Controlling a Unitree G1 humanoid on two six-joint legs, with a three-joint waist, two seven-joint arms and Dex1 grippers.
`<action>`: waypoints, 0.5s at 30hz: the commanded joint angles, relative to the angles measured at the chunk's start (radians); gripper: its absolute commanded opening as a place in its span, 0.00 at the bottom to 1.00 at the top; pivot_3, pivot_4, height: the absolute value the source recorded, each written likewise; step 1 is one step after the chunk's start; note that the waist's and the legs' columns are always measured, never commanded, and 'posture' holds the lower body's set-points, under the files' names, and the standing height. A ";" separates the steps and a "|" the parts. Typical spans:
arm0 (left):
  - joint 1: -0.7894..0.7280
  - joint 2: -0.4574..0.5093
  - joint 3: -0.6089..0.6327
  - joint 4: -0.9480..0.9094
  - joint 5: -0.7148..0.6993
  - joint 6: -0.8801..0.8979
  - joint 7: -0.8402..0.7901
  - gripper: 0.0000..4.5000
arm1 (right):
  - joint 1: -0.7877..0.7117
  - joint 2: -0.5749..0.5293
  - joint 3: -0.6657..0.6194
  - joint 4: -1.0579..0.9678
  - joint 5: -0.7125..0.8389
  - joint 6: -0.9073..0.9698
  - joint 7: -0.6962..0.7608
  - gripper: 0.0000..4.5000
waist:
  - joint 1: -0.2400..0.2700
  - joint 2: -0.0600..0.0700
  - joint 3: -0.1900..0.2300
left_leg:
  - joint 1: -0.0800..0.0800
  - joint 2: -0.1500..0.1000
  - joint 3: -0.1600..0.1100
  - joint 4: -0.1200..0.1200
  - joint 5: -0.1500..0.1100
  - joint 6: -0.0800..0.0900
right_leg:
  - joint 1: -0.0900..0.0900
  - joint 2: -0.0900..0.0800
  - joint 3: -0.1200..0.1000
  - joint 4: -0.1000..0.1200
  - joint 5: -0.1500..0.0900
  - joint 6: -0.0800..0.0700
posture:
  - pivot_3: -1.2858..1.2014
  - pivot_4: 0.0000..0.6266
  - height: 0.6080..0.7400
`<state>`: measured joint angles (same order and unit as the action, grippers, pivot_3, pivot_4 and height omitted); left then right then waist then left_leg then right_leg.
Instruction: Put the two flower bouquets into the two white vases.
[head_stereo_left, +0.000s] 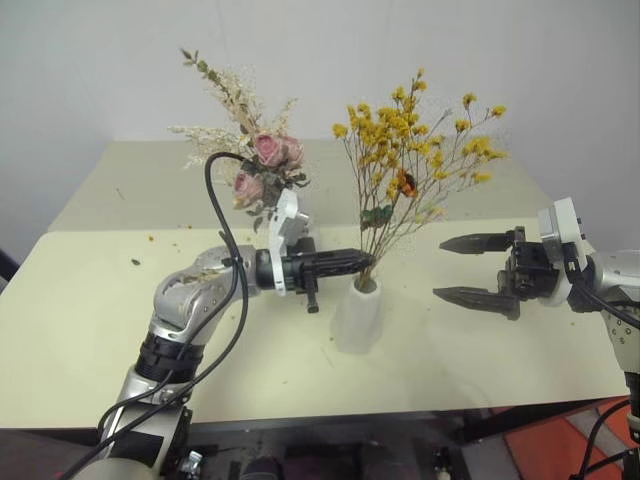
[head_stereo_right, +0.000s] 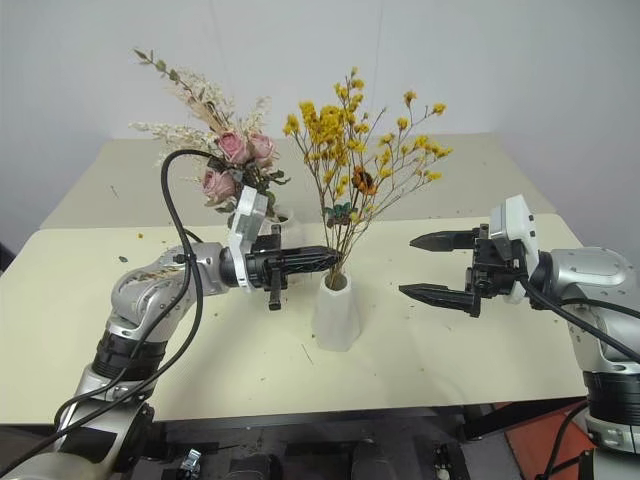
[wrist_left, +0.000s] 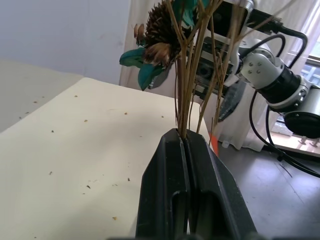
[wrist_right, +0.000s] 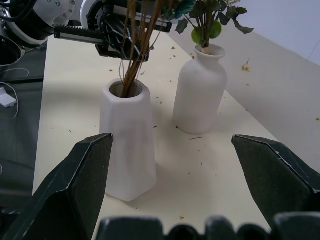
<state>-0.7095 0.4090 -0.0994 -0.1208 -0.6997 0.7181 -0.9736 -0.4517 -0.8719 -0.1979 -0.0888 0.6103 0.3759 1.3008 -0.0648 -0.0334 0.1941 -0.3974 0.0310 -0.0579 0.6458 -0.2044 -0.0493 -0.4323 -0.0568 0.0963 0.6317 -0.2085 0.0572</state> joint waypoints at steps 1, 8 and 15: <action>-0.001 -0.008 -0.004 -0.040 0.007 -0.019 -0.004 0.00 | -0.010 -0.001 -0.023 -0.024 0.011 -0.017 -0.009 1.00 | 0.000 0.000 0.000 | 0.000 0.000 0.000 0.000 0.000 0.000 | 0.000 0.000 0.000 0.000 0.000 0.000 | 0.52 0.24 1.00; 0.023 0.029 0.015 -0.063 -0.009 0.021 -0.019 0.15 | -0.013 -0.001 -0.017 -0.026 0.011 -0.012 -0.012 1.00 | -0.002 0.000 0.000 | 0.000 0.000 0.000 0.000 0.000 0.000 | 0.000 0.000 0.000 0.000 0.000 0.000 | 0.52 0.24 1.00; 0.126 0.158 0.094 -0.144 -0.056 0.063 -0.038 0.63 | -0.031 -0.002 0.000 -0.011 0.007 -0.009 0.001 1.00 | -0.005 0.000 0.000 | 0.001 0.000 0.000 0.000 0.000 0.000 | 0.001 0.000 0.000 0.000 0.000 0.000 | 0.52 0.24 1.00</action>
<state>-0.5952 0.5447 -0.0486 -0.2149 -0.7319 0.7758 -1.0009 -0.4591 -0.8707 -0.1888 -0.0872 0.6100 0.3760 1.2981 -0.0701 -0.0334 0.1941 -0.3960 0.0315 -0.0578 0.6457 -0.2046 -0.0489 -0.4318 -0.0566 0.0965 0.6319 -0.2087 0.0574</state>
